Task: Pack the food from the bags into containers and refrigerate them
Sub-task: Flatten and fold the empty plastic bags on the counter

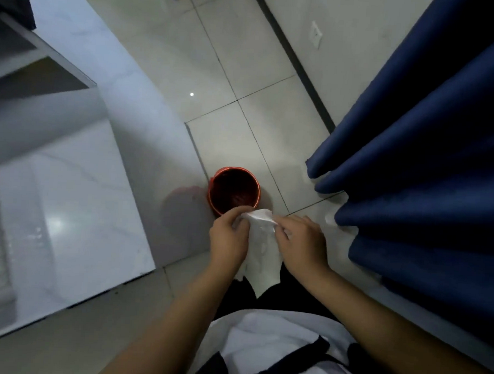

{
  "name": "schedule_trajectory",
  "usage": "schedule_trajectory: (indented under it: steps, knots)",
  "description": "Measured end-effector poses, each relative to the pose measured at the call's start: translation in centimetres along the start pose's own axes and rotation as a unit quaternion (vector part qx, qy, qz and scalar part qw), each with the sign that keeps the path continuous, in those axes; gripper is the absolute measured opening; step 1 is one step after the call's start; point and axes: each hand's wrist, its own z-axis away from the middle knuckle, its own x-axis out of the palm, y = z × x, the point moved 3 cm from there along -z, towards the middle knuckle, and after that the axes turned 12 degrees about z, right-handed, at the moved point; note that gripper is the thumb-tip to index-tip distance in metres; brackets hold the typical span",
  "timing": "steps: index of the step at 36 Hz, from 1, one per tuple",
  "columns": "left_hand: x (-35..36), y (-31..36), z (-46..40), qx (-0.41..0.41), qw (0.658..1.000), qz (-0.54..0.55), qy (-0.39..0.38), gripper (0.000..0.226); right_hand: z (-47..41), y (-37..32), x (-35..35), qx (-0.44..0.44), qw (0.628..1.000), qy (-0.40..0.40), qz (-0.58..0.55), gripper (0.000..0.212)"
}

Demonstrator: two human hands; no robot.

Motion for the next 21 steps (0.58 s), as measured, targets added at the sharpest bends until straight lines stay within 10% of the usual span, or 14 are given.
schedule_trajectory:
  steps: [7,13,21]
  knots:
    - [3.9,-3.3,-2.9,-0.179,0.947,0.234,0.127,0.027,-2.9,1.3,5.7,0.019,0.988,-0.151,-0.011,0.029]
    - [3.5,-9.0,-7.2,-0.186,0.965,0.141,0.119,0.03,-5.8,3.5,9.7,0.017,0.922,-0.347,-0.17,0.048]
    - [4.5,-21.2,-19.8,-0.234,0.962,-0.112,0.087,0.032,-11.1,15.4,18.1,0.215,0.922,-0.314,-0.065,0.042]
